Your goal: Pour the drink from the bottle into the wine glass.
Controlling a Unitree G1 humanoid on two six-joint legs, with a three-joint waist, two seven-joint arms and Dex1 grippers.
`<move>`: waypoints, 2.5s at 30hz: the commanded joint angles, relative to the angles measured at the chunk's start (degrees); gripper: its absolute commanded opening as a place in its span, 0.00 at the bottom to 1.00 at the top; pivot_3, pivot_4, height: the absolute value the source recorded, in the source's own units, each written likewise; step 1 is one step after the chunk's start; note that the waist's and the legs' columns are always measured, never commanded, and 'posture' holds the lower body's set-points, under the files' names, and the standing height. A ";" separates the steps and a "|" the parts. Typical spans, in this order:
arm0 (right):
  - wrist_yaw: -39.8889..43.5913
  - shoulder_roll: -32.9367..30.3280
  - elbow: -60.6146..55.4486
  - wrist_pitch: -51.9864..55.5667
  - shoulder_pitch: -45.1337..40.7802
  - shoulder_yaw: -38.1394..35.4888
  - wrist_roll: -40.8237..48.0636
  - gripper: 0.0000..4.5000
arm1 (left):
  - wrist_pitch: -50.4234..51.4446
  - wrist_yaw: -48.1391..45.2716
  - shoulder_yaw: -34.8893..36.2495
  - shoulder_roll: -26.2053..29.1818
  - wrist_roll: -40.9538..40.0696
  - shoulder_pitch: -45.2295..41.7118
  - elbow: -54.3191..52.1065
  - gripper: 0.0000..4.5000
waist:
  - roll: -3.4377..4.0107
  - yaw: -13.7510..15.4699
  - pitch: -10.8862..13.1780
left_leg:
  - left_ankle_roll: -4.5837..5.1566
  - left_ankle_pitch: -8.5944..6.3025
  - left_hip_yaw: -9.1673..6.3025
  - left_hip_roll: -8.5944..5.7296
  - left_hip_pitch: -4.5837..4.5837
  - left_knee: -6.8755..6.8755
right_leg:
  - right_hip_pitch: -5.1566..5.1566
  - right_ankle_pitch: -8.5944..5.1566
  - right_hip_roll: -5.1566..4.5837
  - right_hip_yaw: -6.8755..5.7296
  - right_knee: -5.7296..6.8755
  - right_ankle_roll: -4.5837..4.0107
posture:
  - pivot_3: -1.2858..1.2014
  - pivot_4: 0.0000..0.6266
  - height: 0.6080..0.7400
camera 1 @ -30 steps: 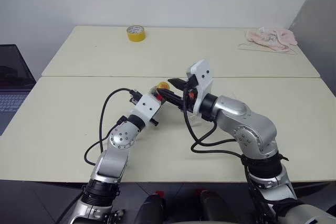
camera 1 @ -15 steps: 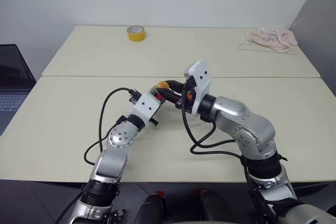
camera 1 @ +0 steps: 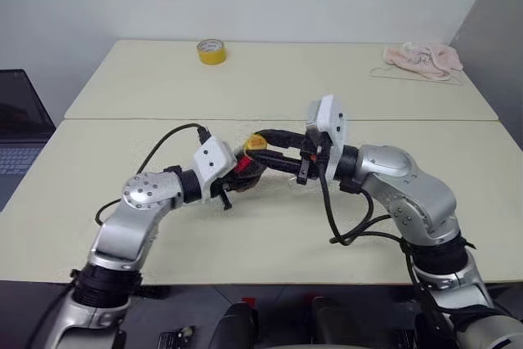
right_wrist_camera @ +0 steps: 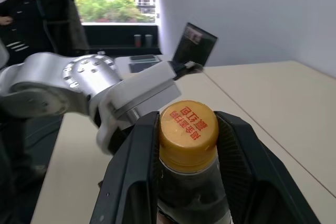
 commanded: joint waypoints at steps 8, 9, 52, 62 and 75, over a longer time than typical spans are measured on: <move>9.27 -5.07 -2.51 -3.04 -0.58 -1.74 3.20 0.27 | 1.24 2.17 1.70 -2.95 -2.00 -0.29 2.75 0.21 | -0.01 0.09 0.01 | 0.00 0.00 -0.03 0.00 -0.01 0.03 | 0.02 0.00 -0.01 0.00 0.00 0.00 | 0.52 0.24 1.00; 8.61 -4.99 -2.52 -3.25 0.08 -1.51 2.69 0.35 | 0.89 3.83 1.80 -4.02 -1.37 0.04 2.40 0.21 | -0.01 0.11 0.00 | 0.00 0.00 -0.02 0.00 -0.02 0.03 | 0.02 0.00 -0.01 0.01 -0.01 0.00 | 0.52 0.24 1.00; -28.34 17.05 -2.16 10.27 2.34 -2.53 -2.58 0.69 | -15.57 38.12 -1.11 -19.35 24.31 2.25 3.09 0.20 | -0.02 0.13 -0.01 | -0.19 0.11 0.00 0.00 -0.02 0.01 | -0.04 0.01 0.00 0.04 0.05 0.00 | 0.52 0.24 1.00; -27.99 17.21 -2.35 9.53 2.34 -2.81 -2.73 0.48 | -15.69 38.25 -1.18 -19.03 24.40 2.79 3.24 0.20 | -0.02 0.13 -0.01 | -0.19 0.11 0.00 0.00 -0.02 0.01 | -0.04 0.01 0.00 0.04 0.05 0.00 | 0.52 0.24 1.00; -23.70 14.13 -1.54 6.31 1.21 -3.70 -2.77 0.28 | -13.68 33.67 1.43 -15.54 21.11 2.69 2.11 0.20 | -0.02 0.08 0.00 | -0.19 0.11 0.00 0.00 -0.02 0.00 | -0.04 0.01 0.00 0.03 0.05 0.00 | 0.52 0.24 1.00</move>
